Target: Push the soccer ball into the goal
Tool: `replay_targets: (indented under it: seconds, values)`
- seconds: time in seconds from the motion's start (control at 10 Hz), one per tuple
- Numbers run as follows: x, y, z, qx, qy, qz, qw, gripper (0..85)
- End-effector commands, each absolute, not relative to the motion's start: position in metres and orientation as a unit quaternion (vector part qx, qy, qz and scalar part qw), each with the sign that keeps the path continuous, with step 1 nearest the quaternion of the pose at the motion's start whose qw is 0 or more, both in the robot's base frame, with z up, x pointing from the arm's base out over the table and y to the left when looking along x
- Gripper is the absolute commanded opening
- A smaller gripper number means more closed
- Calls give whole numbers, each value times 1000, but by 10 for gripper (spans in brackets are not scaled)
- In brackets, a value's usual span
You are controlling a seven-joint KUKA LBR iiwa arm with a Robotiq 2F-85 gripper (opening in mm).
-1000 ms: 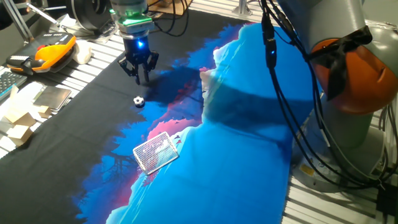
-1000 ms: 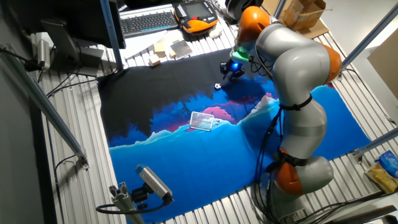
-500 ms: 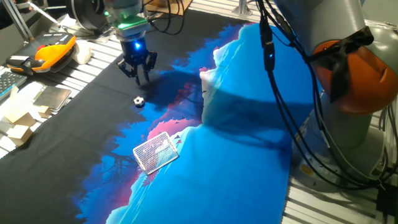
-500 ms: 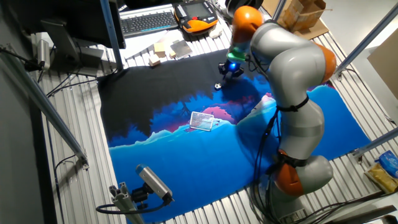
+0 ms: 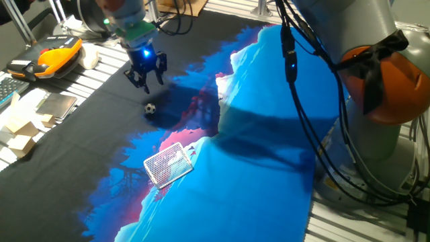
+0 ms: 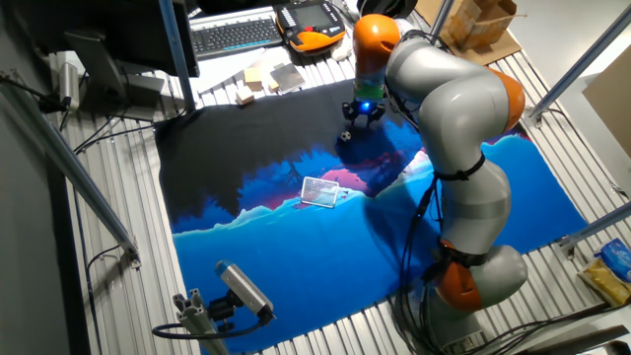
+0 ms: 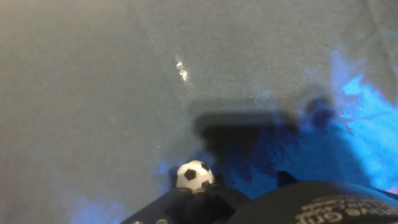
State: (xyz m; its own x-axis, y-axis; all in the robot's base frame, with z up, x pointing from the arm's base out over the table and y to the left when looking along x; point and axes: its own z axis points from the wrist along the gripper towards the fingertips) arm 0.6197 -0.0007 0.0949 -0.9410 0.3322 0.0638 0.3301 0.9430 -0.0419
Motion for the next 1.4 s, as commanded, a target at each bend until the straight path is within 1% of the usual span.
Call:
replay_targets:
  seconds: [0.0,0.1,0.2,0.4,0.8,1.1,1.3]
  values:
    - [620,-1,95,-157,-986,-4,45,340]
    - [620,-1,95,-161,-985,-17,55,340]
    - [620,-1,95,-170,-984,-14,61,340]
    - [620,-1,95,-185,-980,-24,68,340]
    - [620,-1,95,-213,-975,-29,61,340]
    - [620,-1,95,-235,-969,-35,60,340]
    - [624,10,93,-247,-966,-42,62,340]
